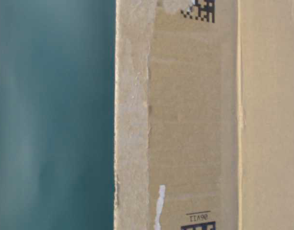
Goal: Close the cardboard box.
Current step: 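Move both grippers inward toward the left and right side flaps of the box, then push the left and right side flaps inward with both grippers to fold them down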
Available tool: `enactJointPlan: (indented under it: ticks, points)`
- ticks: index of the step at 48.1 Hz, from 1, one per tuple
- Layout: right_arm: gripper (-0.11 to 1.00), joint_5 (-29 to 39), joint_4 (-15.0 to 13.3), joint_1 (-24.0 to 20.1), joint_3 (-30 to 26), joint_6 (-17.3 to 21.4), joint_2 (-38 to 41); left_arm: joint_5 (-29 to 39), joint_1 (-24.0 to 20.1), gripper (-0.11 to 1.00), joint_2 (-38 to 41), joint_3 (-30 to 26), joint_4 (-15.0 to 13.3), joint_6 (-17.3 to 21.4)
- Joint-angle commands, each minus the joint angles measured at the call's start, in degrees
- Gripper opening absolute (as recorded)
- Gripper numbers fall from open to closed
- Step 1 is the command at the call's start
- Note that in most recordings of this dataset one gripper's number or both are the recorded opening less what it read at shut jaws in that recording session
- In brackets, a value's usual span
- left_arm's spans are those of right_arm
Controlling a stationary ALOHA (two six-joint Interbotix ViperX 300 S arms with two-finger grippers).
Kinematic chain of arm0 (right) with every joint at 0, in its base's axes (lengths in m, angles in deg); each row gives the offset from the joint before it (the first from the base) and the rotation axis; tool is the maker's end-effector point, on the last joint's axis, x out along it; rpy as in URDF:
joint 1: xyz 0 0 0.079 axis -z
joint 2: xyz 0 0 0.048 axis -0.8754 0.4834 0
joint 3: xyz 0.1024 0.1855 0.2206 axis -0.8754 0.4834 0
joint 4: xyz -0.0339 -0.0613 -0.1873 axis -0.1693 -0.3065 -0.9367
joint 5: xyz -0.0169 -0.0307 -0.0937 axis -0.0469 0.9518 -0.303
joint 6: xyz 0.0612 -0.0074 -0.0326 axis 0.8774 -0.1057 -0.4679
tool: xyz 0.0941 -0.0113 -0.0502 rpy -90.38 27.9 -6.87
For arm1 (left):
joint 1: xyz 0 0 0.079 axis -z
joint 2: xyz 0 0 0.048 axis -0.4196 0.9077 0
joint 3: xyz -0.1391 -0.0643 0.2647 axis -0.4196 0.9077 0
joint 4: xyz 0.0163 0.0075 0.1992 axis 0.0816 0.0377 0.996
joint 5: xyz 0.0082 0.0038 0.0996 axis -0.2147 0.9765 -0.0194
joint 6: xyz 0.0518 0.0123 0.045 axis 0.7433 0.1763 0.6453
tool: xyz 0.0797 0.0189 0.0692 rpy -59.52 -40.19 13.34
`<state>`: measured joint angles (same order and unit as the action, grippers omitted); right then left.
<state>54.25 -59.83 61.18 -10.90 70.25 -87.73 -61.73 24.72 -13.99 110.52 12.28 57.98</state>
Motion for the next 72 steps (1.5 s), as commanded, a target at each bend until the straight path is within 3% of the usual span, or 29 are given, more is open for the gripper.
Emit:
enactJointPlan:
  ticks: [1, 11, 17, 27, 37, 52, 72]
  points:
    - [0.00, 0.18, 0.18, 0.00, -0.70, 0.44, -0.44, 4.57, 0.18, 0.00, -1.05, -0.44, -1.58, 0.35]
    - [0.00, 14.50, 3.87, 0.88, -1.32, 1.67, -5.10, 14.15, 0.18, 0.00, -5.10, 0.00, -1.93, -0.35]
    - [0.00, 20.92, 4.66, 1.05, -0.53, 2.55, -7.29, 18.54, 0.18, 0.00, -6.86, 1.67, -1.93, -0.44]
    - [0.00, 23.99, 4.75, 1.85, 1.85, 3.08, -5.10, 20.48, 0.18, 0.00, -4.75, 5.10, -1.93, -0.62]
    - [0.00, 19.78, 4.75, 3.25, 5.54, 3.16, 1.32, 15.03, 0.18, 0.00, 1.93, 8.00, -2.11, -1.32]
    - [0.00, 7.12, 5.80, 3.25, 9.32, 3.34, 13.10, -1.32, 1.14, 0.00, 12.39, 13.10, -2.11, -3.52]
    - [0.00, -1.32, 5.62, 3.25, 6.50, 3.16, 17.58, -11.07, 1.41, 0.00, 21.53, 8.53, -1.93, -2.20]
